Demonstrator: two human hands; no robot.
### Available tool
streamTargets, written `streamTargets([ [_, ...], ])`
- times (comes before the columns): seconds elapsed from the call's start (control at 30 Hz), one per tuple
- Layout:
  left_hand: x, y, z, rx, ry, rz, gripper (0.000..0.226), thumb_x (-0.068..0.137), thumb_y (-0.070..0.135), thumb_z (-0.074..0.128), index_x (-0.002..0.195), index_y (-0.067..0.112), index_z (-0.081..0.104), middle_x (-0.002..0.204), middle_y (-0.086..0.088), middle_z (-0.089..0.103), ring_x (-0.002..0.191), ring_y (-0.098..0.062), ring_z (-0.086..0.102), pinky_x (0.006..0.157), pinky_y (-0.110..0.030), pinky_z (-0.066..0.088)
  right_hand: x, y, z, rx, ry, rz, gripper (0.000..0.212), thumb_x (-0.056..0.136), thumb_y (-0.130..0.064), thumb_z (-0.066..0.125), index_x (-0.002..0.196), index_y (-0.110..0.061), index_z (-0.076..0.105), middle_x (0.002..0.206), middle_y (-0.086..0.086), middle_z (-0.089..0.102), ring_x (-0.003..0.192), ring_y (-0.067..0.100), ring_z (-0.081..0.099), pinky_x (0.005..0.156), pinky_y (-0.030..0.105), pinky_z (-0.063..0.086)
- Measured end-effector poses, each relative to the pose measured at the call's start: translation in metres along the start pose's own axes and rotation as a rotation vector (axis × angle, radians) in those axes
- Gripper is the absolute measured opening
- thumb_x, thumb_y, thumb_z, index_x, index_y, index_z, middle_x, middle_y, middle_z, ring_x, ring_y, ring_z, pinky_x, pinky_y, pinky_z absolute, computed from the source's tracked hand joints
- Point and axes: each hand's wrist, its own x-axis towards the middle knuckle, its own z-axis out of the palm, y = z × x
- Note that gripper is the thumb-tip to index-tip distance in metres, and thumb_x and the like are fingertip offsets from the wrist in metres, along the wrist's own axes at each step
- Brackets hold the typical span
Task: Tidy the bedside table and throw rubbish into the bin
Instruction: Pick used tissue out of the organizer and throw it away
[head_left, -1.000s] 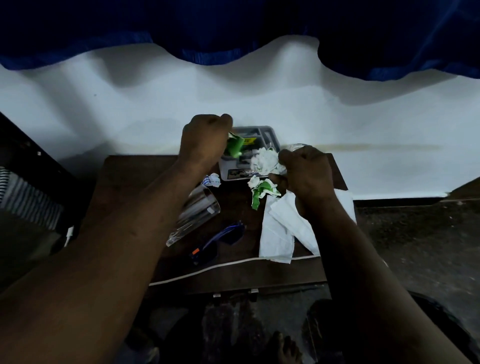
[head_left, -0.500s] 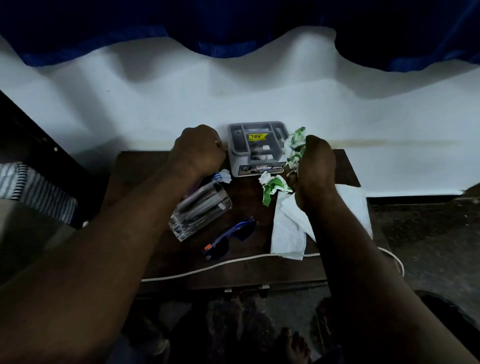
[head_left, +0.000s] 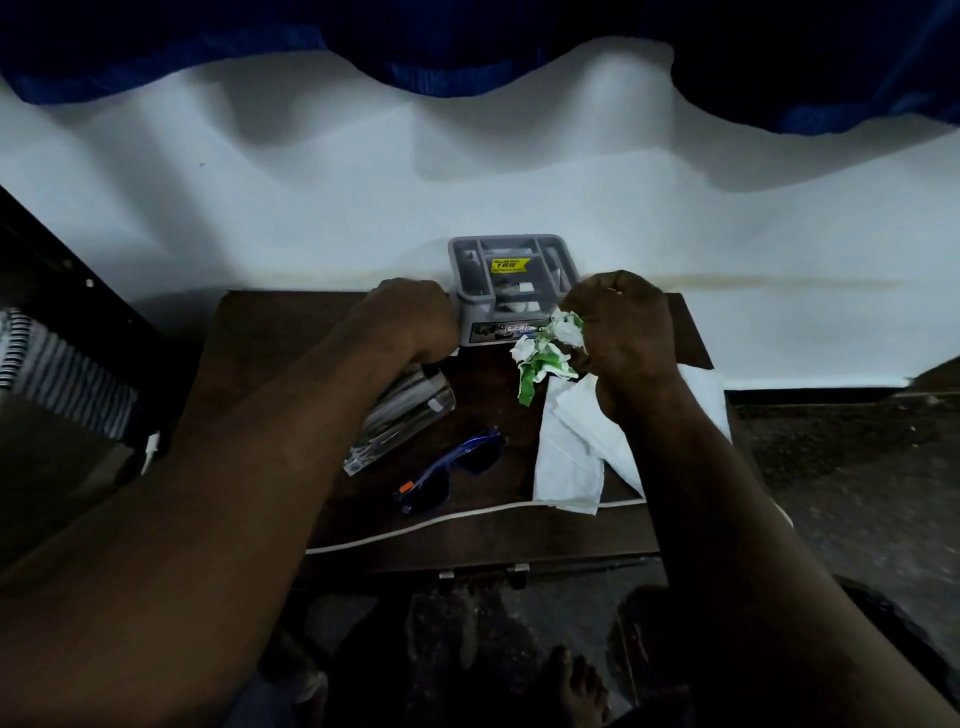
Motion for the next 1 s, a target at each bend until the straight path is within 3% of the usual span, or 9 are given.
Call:
streamTargets([
  [0.07, 0.004, -0.002, 0.003, 0.013, 0.016, 0.011, 0.041, 0.084, 0.013, 0.058, 0.124, 0.013, 0.066, 0.130, -0.014, 0.064, 0.114, -0.034, 0.064, 0.084, -0.036, 0.052, -0.002, 0.000, -0.002, 0.000, 0.015, 0.007, 0.007, 0.070, -0.011, 0.061, 0.071, -0.016, 0.067, 0.069, 0.013, 0.061, 0.061, 0.026, 0.053, 0.050, 0.028, 0.036],
  [0.1, 0.005, -0.003, 0.005, 0.010, 0.027, 0.014, 0.041, 0.084, 0.015, 0.059, 0.124, 0.014, 0.067, 0.130, -0.014, 0.064, 0.115, -0.034, 0.063, 0.087, -0.039, 0.054, -0.002, 0.001, -0.004, -0.008, 0.018, 0.010, 0.015, 0.074, -0.007, 0.061, 0.066, -0.018, 0.066, 0.070, 0.015, 0.061, 0.062, 0.028, 0.052, 0.051, 0.032, 0.038],
  [0.23, 0.014, -0.011, 0.011, -0.026, -0.007, 0.000, 0.036, 0.085, 0.017, 0.067, 0.121, 0.011, 0.068, 0.132, -0.014, 0.063, 0.118, -0.033, 0.063, 0.098, -0.044, 0.053, 0.002, 0.000, -0.011, -0.016, 0.032, 0.030, 0.020, 0.078, -0.001, 0.067, 0.068, -0.018, 0.069, 0.071, 0.011, 0.070, 0.063, 0.028, 0.058, 0.066, 0.065, 0.058],
  [0.37, 0.012, -0.012, 0.010, -0.027, 0.064, -0.018, 0.032, 0.085, 0.027, 0.066, 0.115, 0.015, 0.068, 0.120, -0.011, 0.067, 0.101, -0.030, 0.065, 0.084, -0.040, 0.055, 0.008, 0.006, -0.013, -0.112, 0.055, -0.027, 0.012, 0.079, -0.004, 0.076, 0.078, -0.016, 0.073, 0.078, 0.003, 0.079, 0.070, 0.023, 0.070, 0.069, 0.045, 0.060],
  [0.47, 0.011, -0.011, 0.010, -0.008, 0.118, -0.027, 0.034, 0.080, 0.025, 0.070, 0.112, 0.015, 0.068, 0.109, -0.011, 0.068, 0.094, -0.030, 0.066, 0.071, -0.035, 0.050, 0.008, 0.009, -0.010, -0.156, 0.033, -0.080, 0.007, 0.086, -0.012, 0.073, 0.079, -0.015, 0.074, 0.072, 0.001, 0.078, 0.068, 0.021, 0.069, 0.070, 0.044, 0.058],
  [0.6, 0.007, -0.012, 0.007, -0.012, 0.118, -0.028, 0.038, 0.074, 0.028, 0.073, 0.110, 0.016, 0.068, 0.107, -0.011, 0.068, 0.094, -0.031, 0.066, 0.070, -0.034, 0.050, 0.004, 0.014, -0.007, -0.357, -0.084, -0.126, 0.027, 0.084, -0.040, 0.082, 0.076, -0.016, 0.074, 0.066, -0.003, 0.072, 0.057, 0.007, 0.061, 0.063, 0.028, 0.051],
  [0.73, 0.003, -0.015, 0.003, -0.055, 0.151, -0.036, 0.034, 0.072, 0.031, 0.075, 0.103, 0.017, 0.072, 0.105, -0.010, 0.069, 0.092, -0.032, 0.066, 0.069, -0.034, 0.049, -0.005, 0.022, 0.004, -0.661, -0.319, -0.156, 0.008, 0.083, -0.019, 0.077, 0.079, -0.025, 0.079, 0.086, -0.006, 0.079, 0.086, 0.010, 0.072, 0.083, 0.029, 0.058],
  [0.87, -0.002, -0.016, -0.002, -0.150, 0.225, -0.084, 0.029, 0.076, 0.028, 0.069, 0.104, 0.021, 0.074, 0.109, -0.011, 0.070, 0.097, -0.035, 0.067, 0.080, -0.039, 0.056, -0.020, 0.027, 0.025, -0.931, -0.544, -0.297, 0.027, 0.084, -0.011, 0.067, 0.099, -0.029, 0.082, 0.112, -0.005, 0.078, 0.109, 0.019, 0.069, 0.100, 0.035, 0.052],
  [1.0, -0.004, -0.019, -0.005, -0.183, 0.226, -0.113, 0.025, 0.076, 0.025, 0.071, 0.101, 0.022, 0.075, 0.105, -0.008, 0.071, 0.095, -0.033, 0.067, 0.079, -0.038, 0.056, -0.026, 0.032, 0.036, -0.943, -0.587, -0.370, 0.037, 0.079, -0.005, 0.063, 0.106, -0.024, 0.080, 0.118, -0.005, 0.076, 0.115, 0.021, 0.067, 0.099, 0.037, 0.052],
])
